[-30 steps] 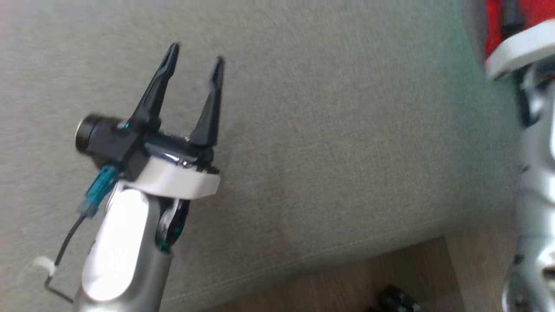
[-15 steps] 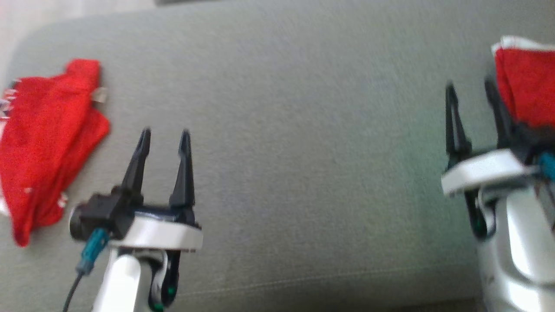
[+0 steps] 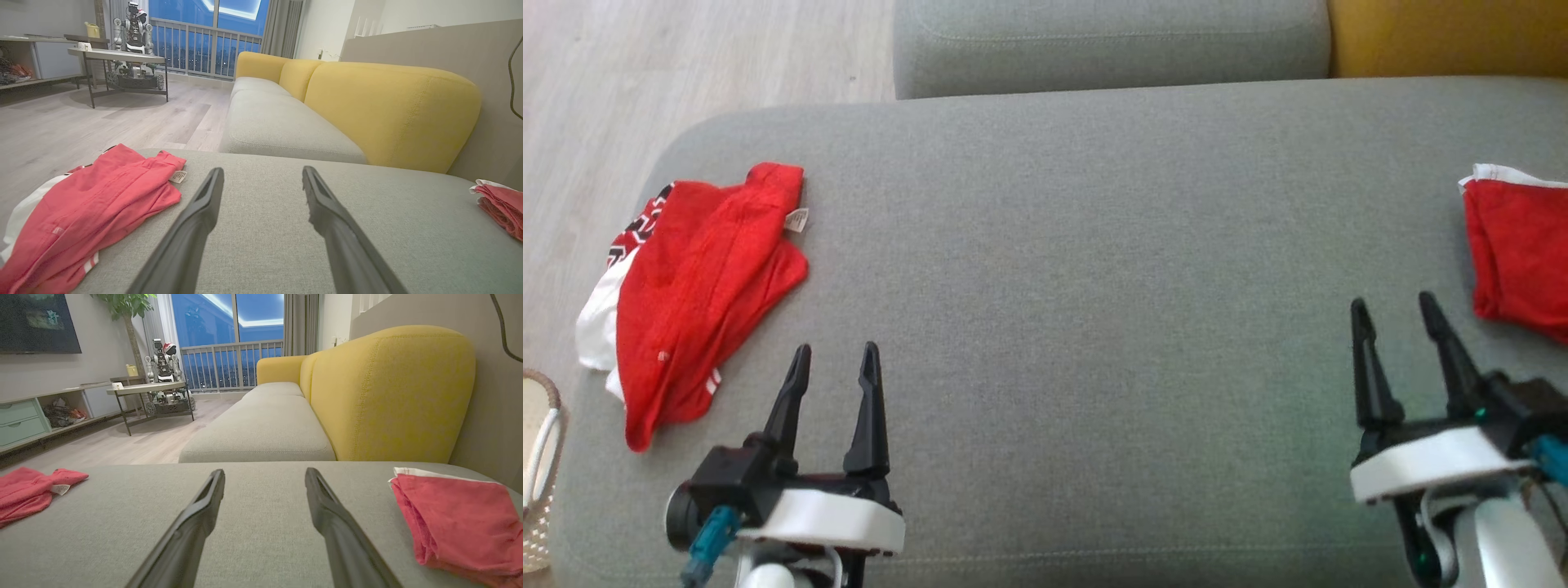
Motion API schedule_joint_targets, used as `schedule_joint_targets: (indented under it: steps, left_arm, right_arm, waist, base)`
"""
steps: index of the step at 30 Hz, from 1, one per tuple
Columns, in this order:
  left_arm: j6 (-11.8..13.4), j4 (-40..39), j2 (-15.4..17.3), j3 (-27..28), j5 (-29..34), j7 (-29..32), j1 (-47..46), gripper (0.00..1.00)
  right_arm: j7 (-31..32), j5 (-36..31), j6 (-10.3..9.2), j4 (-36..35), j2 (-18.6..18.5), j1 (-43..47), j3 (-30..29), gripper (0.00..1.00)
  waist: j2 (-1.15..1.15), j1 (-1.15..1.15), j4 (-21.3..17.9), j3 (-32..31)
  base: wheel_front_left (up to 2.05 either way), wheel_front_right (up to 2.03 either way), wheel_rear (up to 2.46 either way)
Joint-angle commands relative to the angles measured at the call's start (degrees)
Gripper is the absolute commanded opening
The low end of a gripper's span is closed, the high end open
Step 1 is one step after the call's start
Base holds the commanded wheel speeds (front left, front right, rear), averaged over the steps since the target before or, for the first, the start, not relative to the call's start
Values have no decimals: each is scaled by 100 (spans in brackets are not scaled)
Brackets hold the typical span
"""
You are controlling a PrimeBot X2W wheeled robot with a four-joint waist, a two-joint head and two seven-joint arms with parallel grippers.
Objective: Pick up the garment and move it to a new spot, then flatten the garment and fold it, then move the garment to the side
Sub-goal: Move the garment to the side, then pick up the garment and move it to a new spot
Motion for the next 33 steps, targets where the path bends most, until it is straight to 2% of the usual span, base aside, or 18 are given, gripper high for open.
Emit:
schedule_joint_targets:
  steps: [1, 10, 33]
  left_arm:
    - [56, -176, 2, 170, -10, -31, -202, 100]
    - [127, -249, 2, 155, -13, -31, -170, 100]
    - [138, -265, 2, 153, -28, -31, -213, 100]
  right_arm:
    - [-51, 28, -2, -255, -1, -124, 185, 100]
    - [-52, 79, -2, -313, -1, 74, 362, 100]
    - [-52, 86, -2, -318, -1, 31, 380, 100]
  waist:
    - [0, 1, -10, -16]
    - [0, 1, -11, -85]
    - [0, 1, -74, -28]
  base:
    - [0, 0, 0]
    - [0, 0, 0]
    - [0, 0, 0]
